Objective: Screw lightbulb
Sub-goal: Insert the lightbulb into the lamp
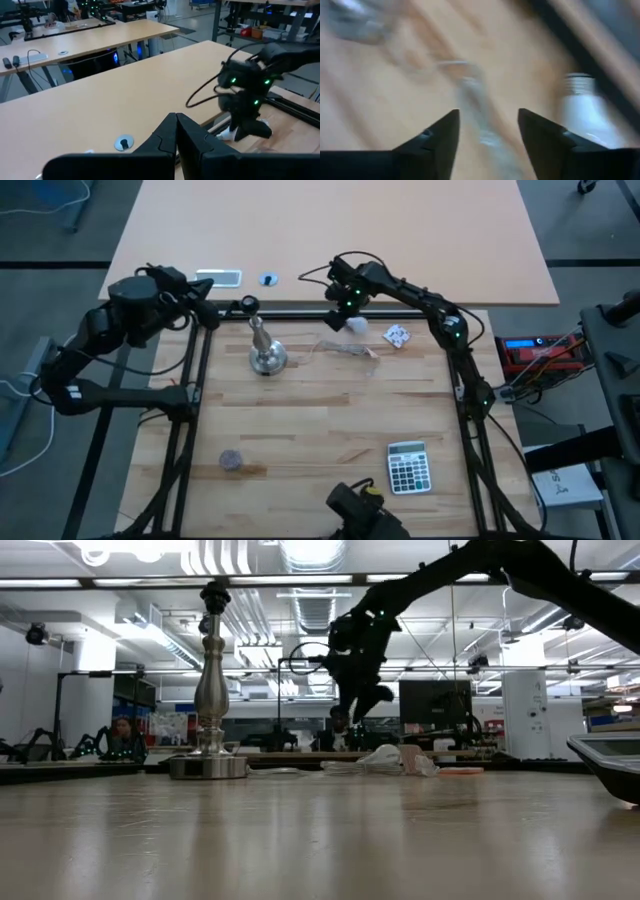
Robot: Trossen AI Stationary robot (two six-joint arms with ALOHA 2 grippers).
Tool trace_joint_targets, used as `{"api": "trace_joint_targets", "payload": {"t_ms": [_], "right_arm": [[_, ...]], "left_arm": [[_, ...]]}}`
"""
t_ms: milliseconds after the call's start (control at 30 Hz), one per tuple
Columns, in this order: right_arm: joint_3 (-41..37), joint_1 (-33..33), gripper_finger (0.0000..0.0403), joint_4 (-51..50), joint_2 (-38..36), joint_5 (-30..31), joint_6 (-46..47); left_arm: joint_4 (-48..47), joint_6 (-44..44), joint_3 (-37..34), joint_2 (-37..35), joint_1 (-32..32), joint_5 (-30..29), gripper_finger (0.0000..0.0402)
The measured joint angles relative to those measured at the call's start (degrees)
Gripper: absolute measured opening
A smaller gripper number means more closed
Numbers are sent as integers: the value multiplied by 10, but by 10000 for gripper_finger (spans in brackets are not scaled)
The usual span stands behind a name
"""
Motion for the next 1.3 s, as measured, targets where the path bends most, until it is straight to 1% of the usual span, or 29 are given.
{"api": "trace_joint_targets", "payload": {"t_ms": [33,67,167,233,333,500,633,767,900,1000,1067,1233,1300], "right_arm": [[1,-1,228,-4,-3,34,-14],[1,-4,240,-6,-4,54,-26],[-8,-16,267,1,6,53,-50],[-14,-25,274,-4,17,53,-66],[-16,-41,277,-36,29,30,-73],[-20,-56,277,-88,44,19,-105],[-37,-55,275,-81,48,7,-112],[-63,-45,267,-36,53,-7,-96],[-83,-38,255,8,56,-10,-69],[-92,-37,235,26,57,-9,-62],[-94,-37,210,32,57,-10,-61],[-95,-38,128,36,56,-9,-62],[-94,-37,121,31,54,-13,-61]], "left_arm": [[-1,4,0,2,0,0,0],[0,9,0,4,0,0,0],[0,18,0,10,0,0,0],[-1,18,0,13,0,0,0],[-1,17,0,18,0,0,0],[-2,13,0,22,0,1,0],[-2,11,0,22,0,1,0],[-2,2,0,22,0,1,0],[-1,2,0,24,0,1,0],[-1,2,-1,25,0,2,0],[1,2,-1,27,0,2,0],[9,3,-1,28,0,2,0],[9,4,-1,28,0,2,0]]}}
